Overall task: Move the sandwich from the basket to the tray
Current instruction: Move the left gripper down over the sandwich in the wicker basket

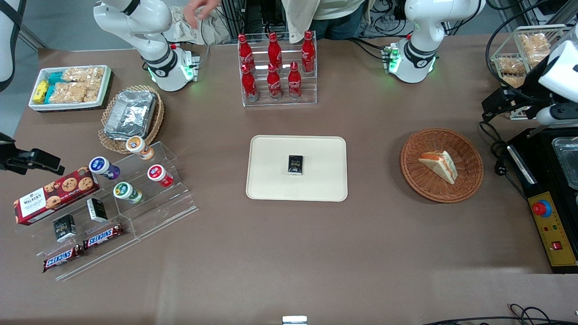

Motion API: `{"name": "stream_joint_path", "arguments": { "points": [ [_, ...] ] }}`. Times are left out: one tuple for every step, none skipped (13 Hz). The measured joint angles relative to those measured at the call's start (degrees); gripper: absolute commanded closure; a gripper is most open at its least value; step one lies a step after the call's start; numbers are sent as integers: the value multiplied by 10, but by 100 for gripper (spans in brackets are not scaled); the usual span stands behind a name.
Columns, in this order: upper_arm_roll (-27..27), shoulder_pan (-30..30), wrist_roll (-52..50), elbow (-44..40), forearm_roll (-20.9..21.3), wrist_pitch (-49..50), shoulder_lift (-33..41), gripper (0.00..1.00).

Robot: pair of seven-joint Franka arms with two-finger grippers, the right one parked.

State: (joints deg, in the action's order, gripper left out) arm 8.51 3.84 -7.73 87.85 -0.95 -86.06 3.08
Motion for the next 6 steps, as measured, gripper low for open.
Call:
{"name": "stream_joint_path", "arguments": {
  "points": [
    [-1, 0, 0, -3, 0, 0, 0, 0],
    [-3, 0, -1, -5, 0, 0, 0, 0],
    [-5, 0, -1, -7, 0, 0, 0, 0],
    [-6, 0, -1, -7, 4, 1, 0, 0],
    [-6, 0, -2, -7, 11, 2, -1, 0],
    [-6, 0, -12, -6, 15, 3, -2, 0]
  ]
}}
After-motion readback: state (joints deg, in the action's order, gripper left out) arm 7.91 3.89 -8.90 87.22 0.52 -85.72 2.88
